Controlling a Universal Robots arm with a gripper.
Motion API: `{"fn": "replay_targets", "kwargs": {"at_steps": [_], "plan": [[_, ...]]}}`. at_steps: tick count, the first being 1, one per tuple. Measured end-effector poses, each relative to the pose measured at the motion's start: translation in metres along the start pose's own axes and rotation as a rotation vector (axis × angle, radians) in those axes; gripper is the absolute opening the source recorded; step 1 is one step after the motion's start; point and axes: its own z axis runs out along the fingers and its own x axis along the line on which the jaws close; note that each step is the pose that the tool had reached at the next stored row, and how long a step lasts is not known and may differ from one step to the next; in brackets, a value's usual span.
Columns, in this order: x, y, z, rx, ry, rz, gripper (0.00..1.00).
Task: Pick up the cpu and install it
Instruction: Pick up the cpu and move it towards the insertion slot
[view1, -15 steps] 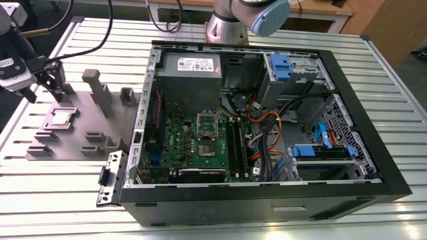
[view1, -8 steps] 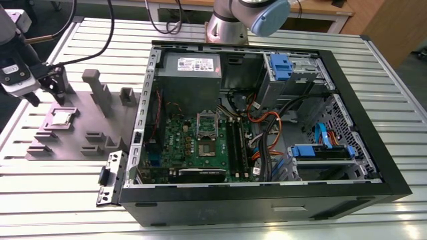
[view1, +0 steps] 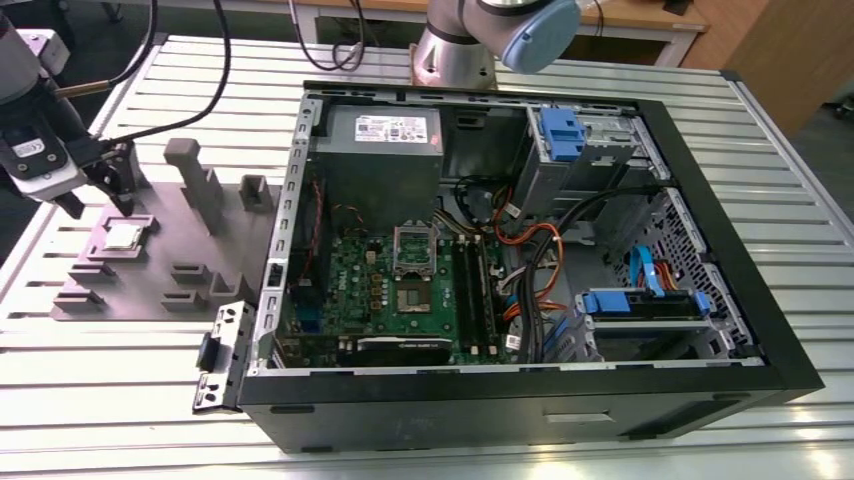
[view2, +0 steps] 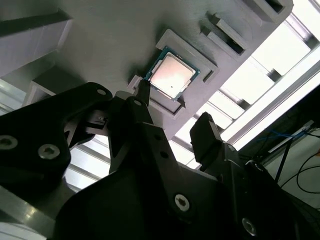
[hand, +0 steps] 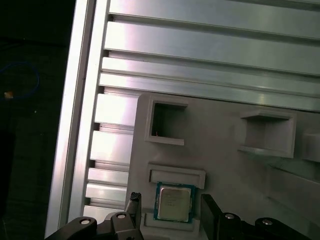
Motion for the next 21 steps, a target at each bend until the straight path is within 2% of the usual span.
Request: {"fn": "replay_targets", "kwargs": {"at_steps": [4,21], "plan": [[-0.0015,-0.0011,0.0016,-0.0001,-0.0001,0.0,0.59],[-0.0021,-0.0031,0.031,0.0001,-0.0009,0.026,0.59]]}}
